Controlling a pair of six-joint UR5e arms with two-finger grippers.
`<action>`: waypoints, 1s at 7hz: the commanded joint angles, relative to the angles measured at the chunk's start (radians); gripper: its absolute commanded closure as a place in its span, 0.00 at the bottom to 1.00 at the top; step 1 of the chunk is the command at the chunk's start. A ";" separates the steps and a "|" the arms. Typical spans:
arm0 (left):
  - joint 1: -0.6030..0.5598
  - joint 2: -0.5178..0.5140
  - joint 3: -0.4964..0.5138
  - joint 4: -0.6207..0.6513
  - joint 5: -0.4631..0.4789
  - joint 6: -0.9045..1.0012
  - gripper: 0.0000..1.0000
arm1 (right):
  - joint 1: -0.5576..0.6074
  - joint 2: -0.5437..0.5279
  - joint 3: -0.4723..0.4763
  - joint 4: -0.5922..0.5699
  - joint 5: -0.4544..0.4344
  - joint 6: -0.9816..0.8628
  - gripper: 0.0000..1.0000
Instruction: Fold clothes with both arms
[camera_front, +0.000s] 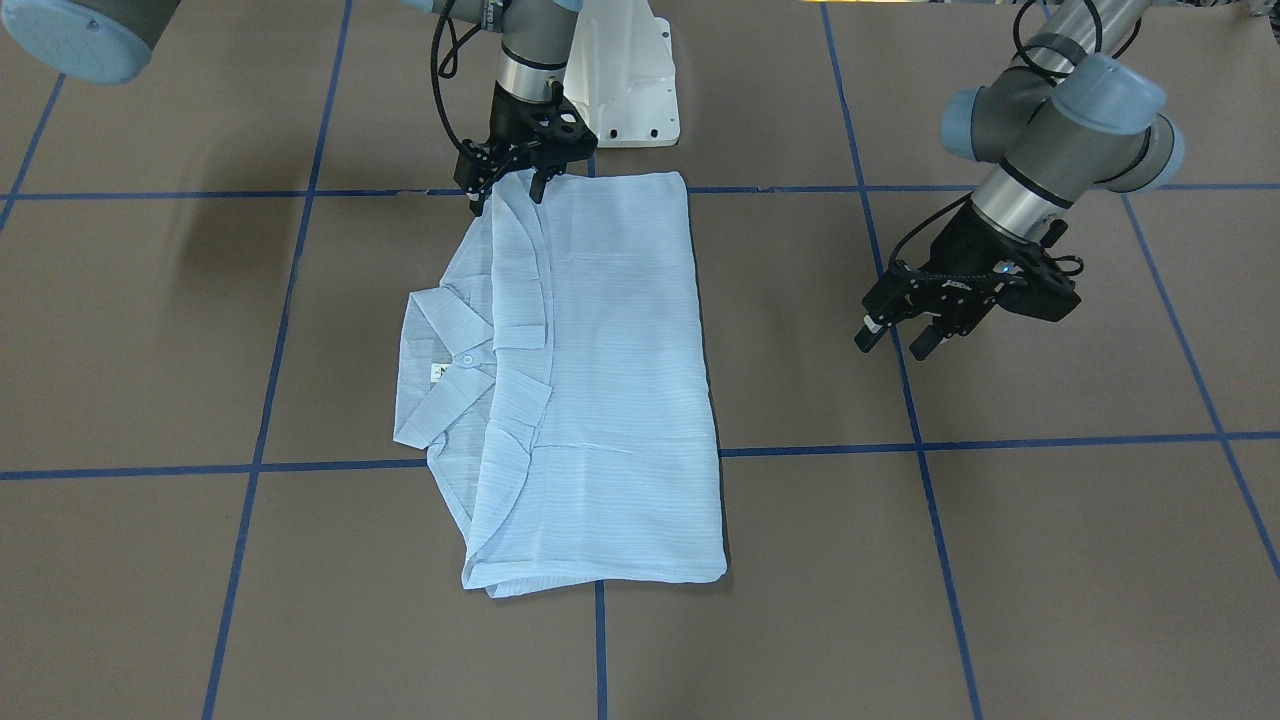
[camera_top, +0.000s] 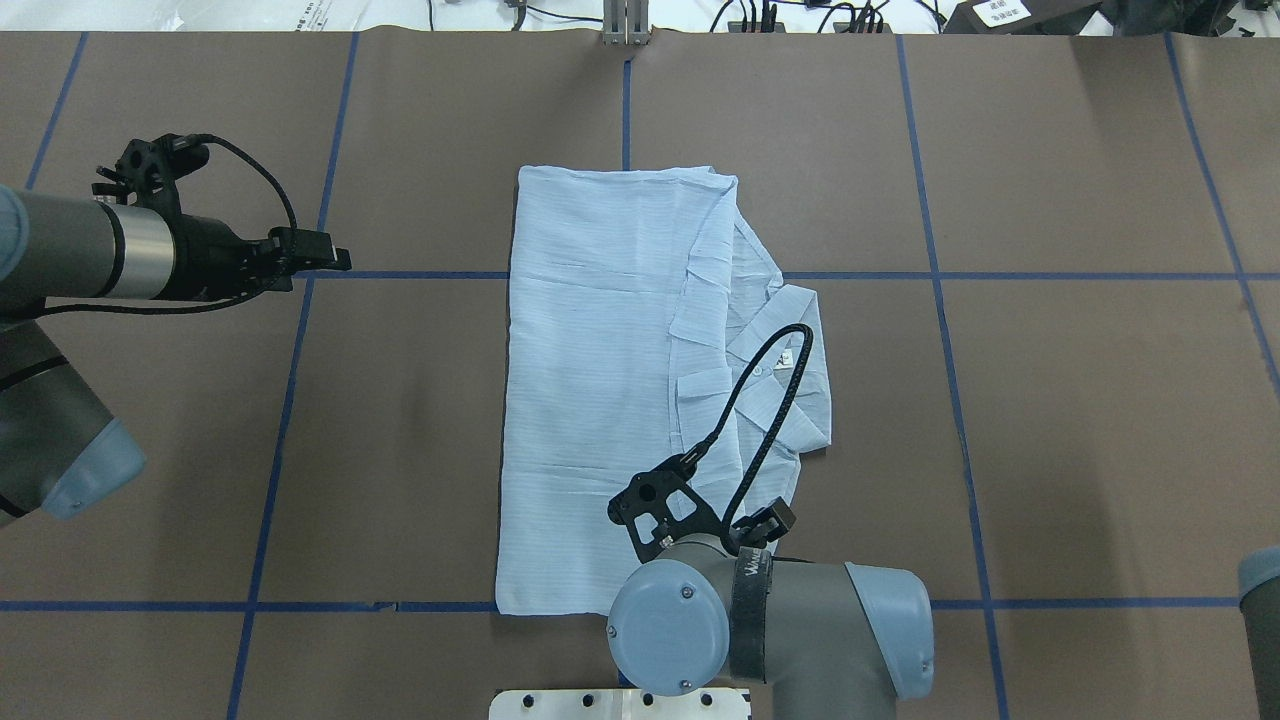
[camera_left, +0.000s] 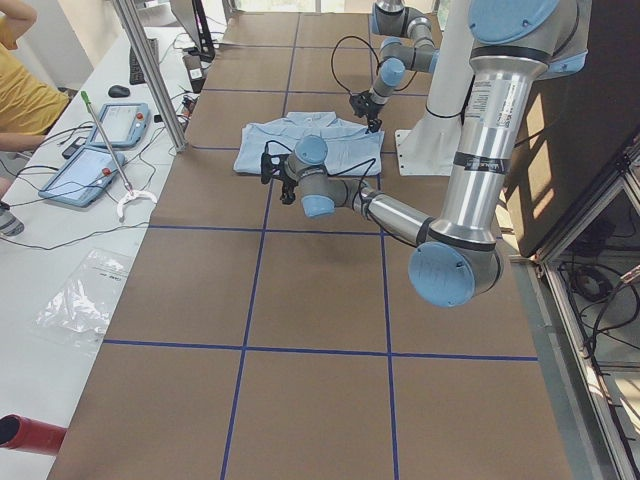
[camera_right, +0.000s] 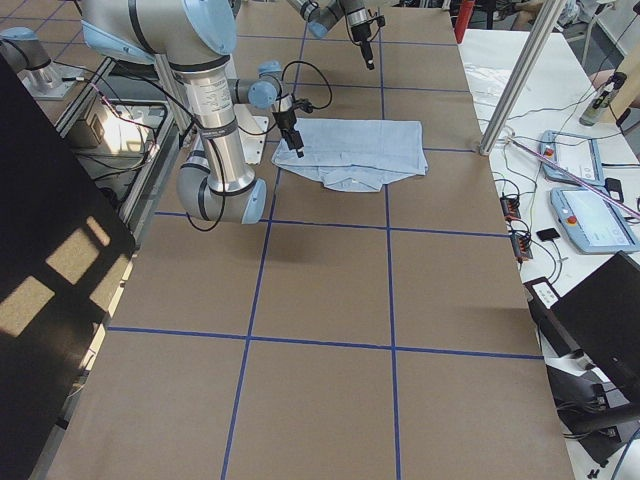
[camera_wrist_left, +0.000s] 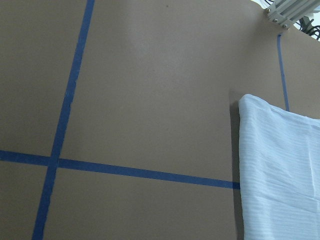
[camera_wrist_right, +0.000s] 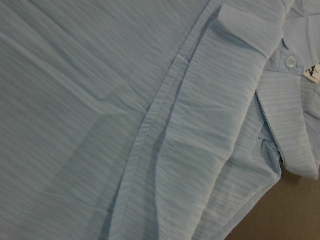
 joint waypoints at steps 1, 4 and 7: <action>0.000 0.000 0.001 0.000 -0.001 -0.002 0.09 | 0.000 0.006 -0.024 0.024 0.002 -0.014 0.00; 0.002 0.000 0.003 -0.002 -0.001 -0.003 0.09 | 0.002 0.009 -0.038 0.037 0.002 -0.016 0.00; 0.002 0.000 0.000 -0.002 -0.001 -0.003 0.09 | 0.007 0.001 -0.052 0.037 0.005 -0.036 0.00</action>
